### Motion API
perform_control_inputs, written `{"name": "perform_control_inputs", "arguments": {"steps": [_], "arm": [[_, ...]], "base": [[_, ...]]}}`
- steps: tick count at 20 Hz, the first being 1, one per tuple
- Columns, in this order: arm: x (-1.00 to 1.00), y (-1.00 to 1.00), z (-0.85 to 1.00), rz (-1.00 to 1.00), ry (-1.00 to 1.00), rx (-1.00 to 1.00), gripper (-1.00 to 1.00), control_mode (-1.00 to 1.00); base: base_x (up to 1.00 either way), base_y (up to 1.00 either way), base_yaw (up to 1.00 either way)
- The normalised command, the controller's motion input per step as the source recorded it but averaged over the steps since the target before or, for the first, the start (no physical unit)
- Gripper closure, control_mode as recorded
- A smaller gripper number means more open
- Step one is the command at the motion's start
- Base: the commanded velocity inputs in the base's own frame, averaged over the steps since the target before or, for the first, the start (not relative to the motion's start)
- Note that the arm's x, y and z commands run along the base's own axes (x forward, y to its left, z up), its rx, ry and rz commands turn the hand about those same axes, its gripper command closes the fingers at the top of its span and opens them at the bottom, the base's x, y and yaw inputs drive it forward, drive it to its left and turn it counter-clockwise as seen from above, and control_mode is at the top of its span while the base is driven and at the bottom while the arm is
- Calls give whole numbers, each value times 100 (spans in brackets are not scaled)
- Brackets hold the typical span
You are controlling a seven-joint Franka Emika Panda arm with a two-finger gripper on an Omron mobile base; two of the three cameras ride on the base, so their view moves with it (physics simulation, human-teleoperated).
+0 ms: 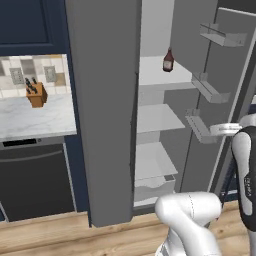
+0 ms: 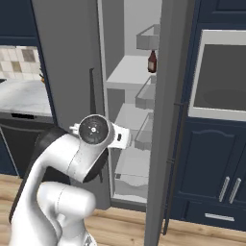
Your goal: There's a fish in the fridge that needs to be moved to the freezer for freezing. Pick up the fish from the fridge, place it on any shelf in the freezer, and close the fridge and freezer doors when done.
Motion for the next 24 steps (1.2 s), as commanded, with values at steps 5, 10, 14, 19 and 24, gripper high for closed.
{"name": "perform_control_inputs", "arguments": {"steps": [5,10,14,19,24], "arm": [[-39,-100,0,6,0,0,-100,-100],[-51,-86,6,6,0,0,-100,-100],[-43,-50,12,10,-8,0,-100,-100],[17,-53,-13,13,-1,1,-100,-100],[25,-47,-7,16,-7,4,-100,-100]], "base": [[0,0,0],[0,0,0],[0,0,0],[0,0,0],[0,0,0]]}}
